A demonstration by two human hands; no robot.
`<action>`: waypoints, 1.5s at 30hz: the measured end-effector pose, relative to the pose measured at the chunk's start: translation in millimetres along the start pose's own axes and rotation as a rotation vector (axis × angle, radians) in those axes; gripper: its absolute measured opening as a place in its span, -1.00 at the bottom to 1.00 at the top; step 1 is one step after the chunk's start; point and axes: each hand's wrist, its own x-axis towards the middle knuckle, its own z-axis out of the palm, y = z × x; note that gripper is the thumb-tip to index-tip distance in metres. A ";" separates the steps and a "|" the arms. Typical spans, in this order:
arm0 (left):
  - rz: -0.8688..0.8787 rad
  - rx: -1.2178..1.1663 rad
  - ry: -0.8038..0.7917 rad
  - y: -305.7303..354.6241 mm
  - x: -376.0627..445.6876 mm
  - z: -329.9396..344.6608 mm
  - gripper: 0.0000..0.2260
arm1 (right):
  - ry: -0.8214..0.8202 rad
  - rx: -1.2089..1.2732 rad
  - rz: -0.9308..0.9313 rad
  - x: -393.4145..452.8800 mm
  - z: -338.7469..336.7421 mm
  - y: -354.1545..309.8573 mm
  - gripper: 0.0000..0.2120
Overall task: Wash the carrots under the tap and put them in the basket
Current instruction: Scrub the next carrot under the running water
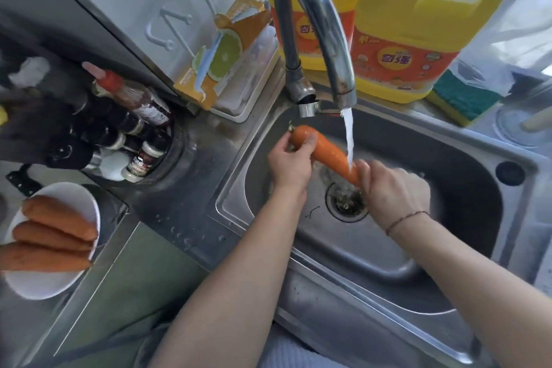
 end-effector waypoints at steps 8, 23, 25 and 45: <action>0.003 -0.319 -0.436 -2.1 6.9 -32.9 -0.49 | -0.952 1.406 0.296 7.7 -5.4 11.2 -0.40; -0.075 -0.150 -0.241 -2.8 8.5 -32.5 -0.57 | -0.300 0.610 -0.218 0.3 4.2 17.7 -0.72; -0.048 -0.162 -0.320 -3.2 5.0 -36.3 -0.67 | -0.492 0.830 -0.130 -0.7 3.1 18.5 -0.60; -0.060 -0.048 -0.272 18.7 11.0 -40.9 -0.36 | -0.609 1.345 -0.117 4.5 3.4 25.7 -0.64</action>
